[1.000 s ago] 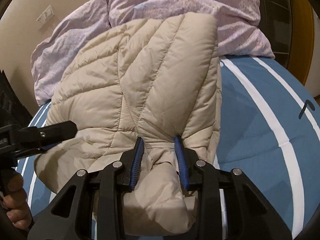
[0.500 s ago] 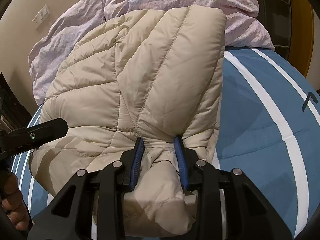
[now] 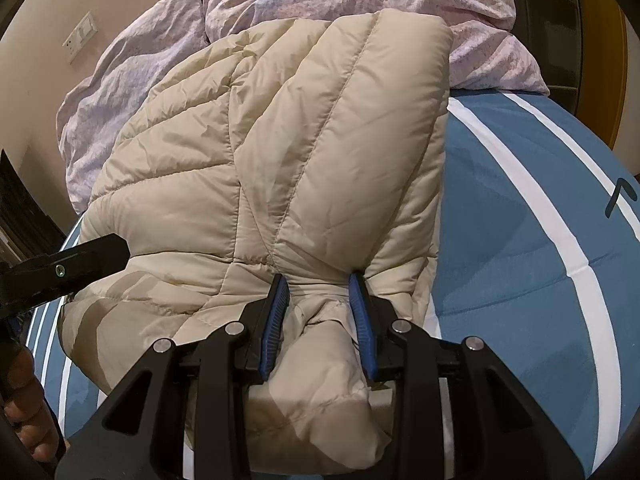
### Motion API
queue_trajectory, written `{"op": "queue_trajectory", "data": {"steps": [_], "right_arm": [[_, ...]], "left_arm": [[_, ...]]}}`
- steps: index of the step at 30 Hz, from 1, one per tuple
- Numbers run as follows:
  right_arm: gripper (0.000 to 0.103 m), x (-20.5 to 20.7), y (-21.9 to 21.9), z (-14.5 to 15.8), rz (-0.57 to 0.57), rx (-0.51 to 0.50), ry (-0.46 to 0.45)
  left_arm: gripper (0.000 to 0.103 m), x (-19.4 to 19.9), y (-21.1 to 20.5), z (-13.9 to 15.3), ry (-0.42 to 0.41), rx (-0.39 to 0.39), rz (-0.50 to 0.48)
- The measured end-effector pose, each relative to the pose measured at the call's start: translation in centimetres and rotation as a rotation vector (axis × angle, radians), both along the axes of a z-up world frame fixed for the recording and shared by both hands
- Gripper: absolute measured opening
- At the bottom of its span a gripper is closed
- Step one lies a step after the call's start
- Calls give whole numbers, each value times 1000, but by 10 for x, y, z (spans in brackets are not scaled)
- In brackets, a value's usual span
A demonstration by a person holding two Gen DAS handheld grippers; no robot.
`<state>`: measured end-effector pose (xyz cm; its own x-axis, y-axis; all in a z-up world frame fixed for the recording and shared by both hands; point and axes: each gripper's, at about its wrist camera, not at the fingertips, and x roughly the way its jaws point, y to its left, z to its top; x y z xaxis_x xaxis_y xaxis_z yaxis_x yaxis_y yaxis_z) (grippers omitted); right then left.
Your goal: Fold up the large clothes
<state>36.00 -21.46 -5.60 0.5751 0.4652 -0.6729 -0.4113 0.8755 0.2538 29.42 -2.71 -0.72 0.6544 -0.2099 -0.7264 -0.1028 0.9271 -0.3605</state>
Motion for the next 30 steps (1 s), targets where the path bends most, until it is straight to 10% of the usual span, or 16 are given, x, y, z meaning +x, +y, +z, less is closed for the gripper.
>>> {"op": "queue_trajectory", "data": {"steps": [13, 22, 30], "right_arm": [[33, 1, -3, 0, 2, 17, 11], [33, 0, -6, -2, 2, 35, 20], [35, -4, -1, 8, 6, -13, -11]], "left_arm": [[57, 1, 5, 15, -18, 86, 25], [64, 22, 35, 34, -50, 372, 189], [71, 51, 39, 4, 6, 427, 176]]}}
